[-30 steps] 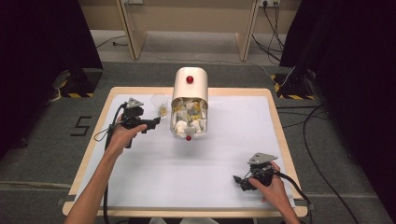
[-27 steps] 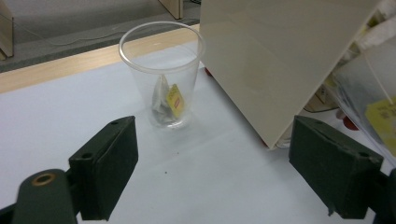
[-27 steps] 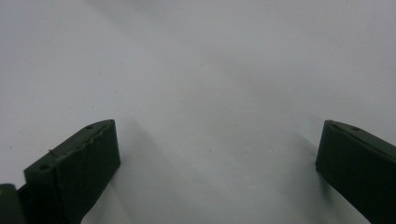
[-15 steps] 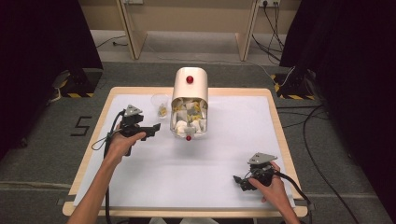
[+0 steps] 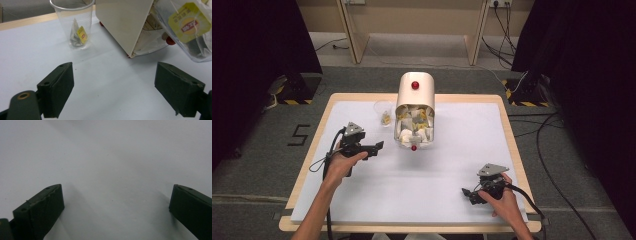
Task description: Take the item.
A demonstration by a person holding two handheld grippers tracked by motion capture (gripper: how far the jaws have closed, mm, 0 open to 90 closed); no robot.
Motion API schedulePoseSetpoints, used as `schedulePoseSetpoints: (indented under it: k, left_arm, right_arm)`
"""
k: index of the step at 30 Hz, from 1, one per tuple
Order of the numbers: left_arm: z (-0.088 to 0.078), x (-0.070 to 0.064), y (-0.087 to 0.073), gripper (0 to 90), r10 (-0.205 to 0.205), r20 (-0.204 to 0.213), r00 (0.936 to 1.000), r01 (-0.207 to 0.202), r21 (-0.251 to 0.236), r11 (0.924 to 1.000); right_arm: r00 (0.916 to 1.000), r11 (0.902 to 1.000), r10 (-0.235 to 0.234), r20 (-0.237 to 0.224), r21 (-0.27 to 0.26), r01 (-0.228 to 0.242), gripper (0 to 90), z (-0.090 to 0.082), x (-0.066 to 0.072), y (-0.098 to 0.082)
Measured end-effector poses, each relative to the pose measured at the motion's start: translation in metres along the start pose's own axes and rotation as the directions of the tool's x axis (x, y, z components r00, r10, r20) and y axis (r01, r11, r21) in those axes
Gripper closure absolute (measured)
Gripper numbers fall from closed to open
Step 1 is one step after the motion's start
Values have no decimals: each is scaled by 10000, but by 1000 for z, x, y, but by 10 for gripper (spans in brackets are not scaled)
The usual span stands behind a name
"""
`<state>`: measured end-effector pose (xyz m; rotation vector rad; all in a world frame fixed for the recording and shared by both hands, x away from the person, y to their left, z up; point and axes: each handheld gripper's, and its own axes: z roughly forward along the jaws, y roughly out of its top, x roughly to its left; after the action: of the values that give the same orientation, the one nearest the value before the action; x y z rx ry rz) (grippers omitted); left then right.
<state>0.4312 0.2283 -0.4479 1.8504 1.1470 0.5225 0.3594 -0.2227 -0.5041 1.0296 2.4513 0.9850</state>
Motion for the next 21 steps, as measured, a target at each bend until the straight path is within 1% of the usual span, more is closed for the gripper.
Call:
schedulePoseSetpoints:
  k: [1, 2, 6, 9, 13, 14, 16, 17, 18, 21]
  left_arm:
    - [0, -1, -1, 154, 56, -2, 10000, -56, 23, 10000]
    - [-1, -2, -3, 154, 63, 0, 10000, -63, -6, 10000]
    - [-1, -6, -8, 154, 139, 62, 9999, -140, 22, 9999]
    - [-1, -10, -11, 153, 323, 13, 9995, -324, 131, 9994]
    - [-1, -15, -15, 153, 353, 117, 9993, -355, 143, 9993]
    - [-1, -16, -17, 153, 367, 142, 9992, -369, 160, 9992]
    - [-1, -18, -21, 153, 384, 180, 9991, -388, 230, 9990]
    - [-1, -18, -22, 153, 428, 188, 9989, -433, 283, 9987]
    - [-1, -19, -24, 153, 464, 174, 9988, -469, 297, 9985]
    - [-2, -21, -29, 153, 426, 198, 9989, -432, 316, 9986]
  right_arm:
    - [10000, 10000, -80, 12, -18, 80, 1, 0, -1, 0]
    - [10000, 10000, -2, 1, 1, 2, 1, 0, 0, 0]
    - [10000, 10000, -52, 11, -9, 52, 2, 0, -1, 0]
    - [10000, 10000, 0, -1, 2, 0, 1, 0, 0, 0]
    - [10000, 10000, -49, 11, -8, 49, 1, 0, -1, 0]
    - [10000, 10000, 1, -2, 3, -1, 1, 0, 0, 0]
    - [10000, 10000, -52, 9, -13, 52, 1, 0, -1, 0]
    - [10000, 10000, 0, 1, 1, 0, 1, 0, 0, 0]
    - [10000, 10000, -71, 8, -16, 71, 1, 0, -1, 0]
    - [10000, 10000, -2, 0, 1, 2, 1, 0, 0, 0]
